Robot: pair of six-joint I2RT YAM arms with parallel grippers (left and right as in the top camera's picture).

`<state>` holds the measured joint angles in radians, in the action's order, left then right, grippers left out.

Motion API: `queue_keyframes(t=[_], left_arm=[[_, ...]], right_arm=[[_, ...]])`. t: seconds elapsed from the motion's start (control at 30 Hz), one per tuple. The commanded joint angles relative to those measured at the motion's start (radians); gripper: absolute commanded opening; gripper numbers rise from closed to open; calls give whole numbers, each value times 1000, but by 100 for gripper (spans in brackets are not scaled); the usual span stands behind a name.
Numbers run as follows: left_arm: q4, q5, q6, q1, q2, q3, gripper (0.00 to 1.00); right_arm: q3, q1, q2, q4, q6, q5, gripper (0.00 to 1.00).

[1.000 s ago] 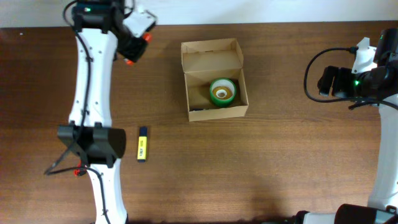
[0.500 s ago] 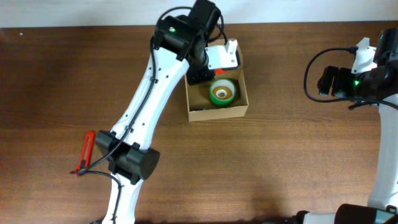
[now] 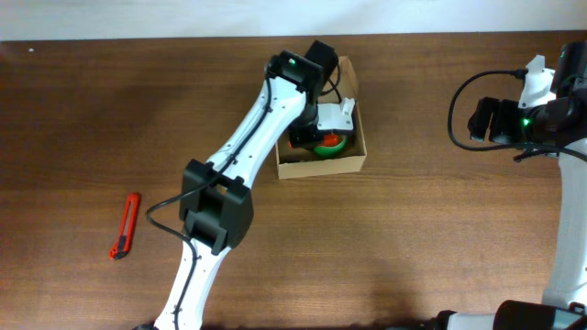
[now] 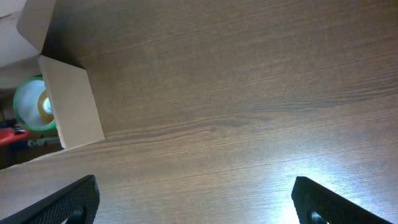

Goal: Pack container
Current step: 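Place the red stapler into the box with the left gripper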

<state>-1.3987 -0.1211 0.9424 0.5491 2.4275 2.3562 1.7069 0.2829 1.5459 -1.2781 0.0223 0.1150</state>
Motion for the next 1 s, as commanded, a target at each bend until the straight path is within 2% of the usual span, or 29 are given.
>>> queue_keyframes(t=[0.0, 0.5, 0.53, 0.57, 0.6, 0.63, 0.9, 0.97], left_arm=[[15, -49, -6, 16, 16, -4, 1], [88, -65, -60, 19, 61, -97, 3], [92, -58, -69, 19, 61, -97, 12], [99, -39, -100, 19, 61, -97, 42], [102, -36, -108, 19, 60, -97, 52], [101, -36, -110, 19, 60, -97, 56], [105, -35, -199, 17, -2, 34, 56], [102, 29, -298, 17, -53, 84, 52]], right_arm=[[-4, 6, 3, 0, -8, 9, 100], [-4, 6, 3, -1, -8, 5, 100], [-4, 6, 3, -1, -8, 5, 100], [-4, 6, 3, -1, -8, 5, 100], [-4, 6, 3, -1, -8, 5, 100], [-4, 6, 3, -1, -8, 5, 100], [-4, 6, 3, -5, -8, 5, 100], [-4, 6, 3, -6, -8, 5, 100]])
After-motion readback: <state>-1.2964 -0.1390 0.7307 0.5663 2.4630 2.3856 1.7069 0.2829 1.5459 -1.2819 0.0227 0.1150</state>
